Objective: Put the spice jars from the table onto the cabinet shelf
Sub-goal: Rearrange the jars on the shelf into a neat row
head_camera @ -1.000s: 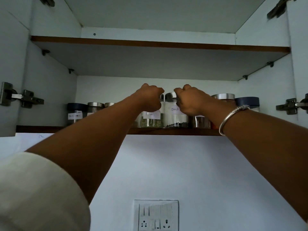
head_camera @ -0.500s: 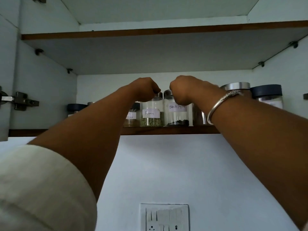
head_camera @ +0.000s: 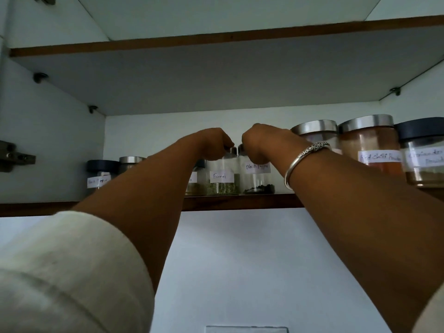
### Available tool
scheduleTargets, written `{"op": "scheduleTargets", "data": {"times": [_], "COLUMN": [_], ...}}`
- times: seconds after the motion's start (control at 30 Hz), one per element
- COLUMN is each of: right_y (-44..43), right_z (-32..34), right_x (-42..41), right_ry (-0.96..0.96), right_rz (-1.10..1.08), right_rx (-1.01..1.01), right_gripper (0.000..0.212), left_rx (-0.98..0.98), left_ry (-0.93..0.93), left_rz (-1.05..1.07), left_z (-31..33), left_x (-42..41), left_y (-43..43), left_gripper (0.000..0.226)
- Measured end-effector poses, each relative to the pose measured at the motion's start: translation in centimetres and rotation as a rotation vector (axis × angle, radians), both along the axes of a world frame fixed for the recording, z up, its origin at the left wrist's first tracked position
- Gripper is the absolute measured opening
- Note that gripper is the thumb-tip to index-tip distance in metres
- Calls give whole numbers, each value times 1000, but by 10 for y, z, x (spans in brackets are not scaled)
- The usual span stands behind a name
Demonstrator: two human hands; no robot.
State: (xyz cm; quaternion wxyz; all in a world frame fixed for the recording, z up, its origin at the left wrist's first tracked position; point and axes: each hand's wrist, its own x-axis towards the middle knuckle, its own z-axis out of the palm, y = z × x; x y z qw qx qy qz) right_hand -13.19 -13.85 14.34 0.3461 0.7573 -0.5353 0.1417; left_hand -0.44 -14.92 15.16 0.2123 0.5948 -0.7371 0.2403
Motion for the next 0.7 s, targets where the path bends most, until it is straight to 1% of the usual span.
{"op": "scheduleTargets", "data": {"times": [0.1,0.33,0.53,0.6,0.7], "right_y": [-11,-43,-67,-74,-80], "right_z": [1,4,3,3,0], "right_x": [4,18,23,21,16], "right_ry": [-2,-37,-56,-59,-58], "right_rz": [-13,-54,-56,-42,-21], "right_rx": [29,64,69,64,70], "right_gripper": [24,27,31,26,8], "left_rx": [2,14,44,58,63], "left_ry": [-27,-102,-164,-200,-229], "left_rz": [24,37,99,132,161], "left_z": [1,5,6,5,1], "left_x": [5,15,17,15,12], "left_y": [-16,-47,-60,-62,-63], "left_gripper": [44,32,33,31,34]}}
